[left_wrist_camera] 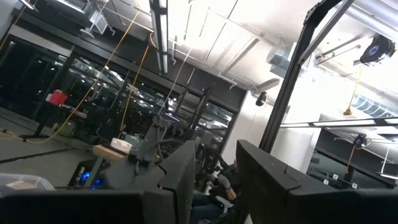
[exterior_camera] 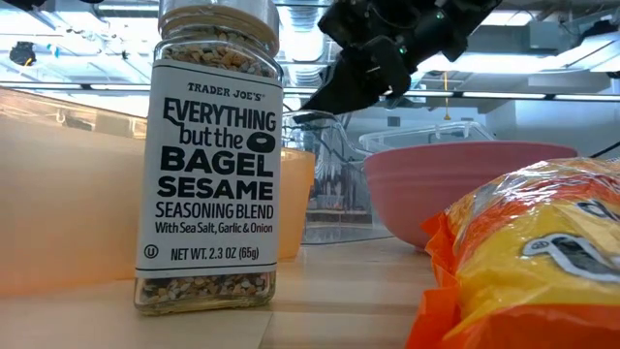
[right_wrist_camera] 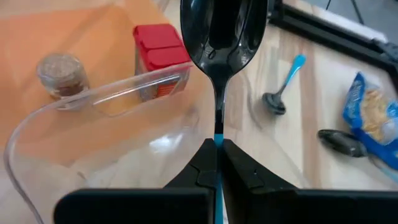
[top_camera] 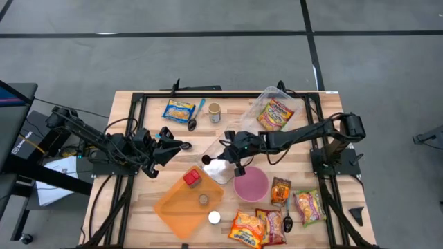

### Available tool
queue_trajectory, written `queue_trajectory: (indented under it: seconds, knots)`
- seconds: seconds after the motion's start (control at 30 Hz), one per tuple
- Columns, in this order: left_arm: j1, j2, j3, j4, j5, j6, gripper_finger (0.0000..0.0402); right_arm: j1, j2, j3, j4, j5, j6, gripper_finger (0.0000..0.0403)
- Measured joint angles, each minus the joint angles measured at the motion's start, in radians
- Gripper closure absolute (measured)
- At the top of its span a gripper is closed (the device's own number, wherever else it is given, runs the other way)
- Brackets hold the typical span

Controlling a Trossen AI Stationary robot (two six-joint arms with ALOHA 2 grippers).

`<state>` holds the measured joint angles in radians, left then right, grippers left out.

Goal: Pick & Place Food Item
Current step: Put the blue spoon into the transparent bin

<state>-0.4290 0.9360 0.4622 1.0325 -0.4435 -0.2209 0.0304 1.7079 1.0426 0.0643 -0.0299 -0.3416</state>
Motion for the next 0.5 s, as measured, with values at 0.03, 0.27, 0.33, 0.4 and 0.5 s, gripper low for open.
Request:
queue_trajectory:
  seconds: [0.03,0.27,0.33,0.4,0.5]
  knots:
    - [0.000,0.000,0.000,0.000,0.000,0.000,0.0289,-0.002,-0.002,0.002,-0.016,0.000,-0.014,0.0403]
    - [0.000,0.000,0.000,-0.003,0.000,-0.001,0.0289,-0.005,0.001,0.001,-0.111,0.000,-0.106,0.0403]
    - [0.000,0.000,0.000,-0.003,0.000,-0.001,0.0289,-0.010,0.001,0.000,-0.126,0.000,-0.113,0.0403]
    - [0.000,0.000,0.000,-0.003,0.000,-0.001,0.0289,-0.020,0.001,0.000,-0.135,-0.001,-0.119,0.0403]
    - [0.000,0.000,0.000,-0.003,0.000,-0.001,0.0289,-0.031,0.001,0.000,-0.172,0.002,-0.155,0.0403]
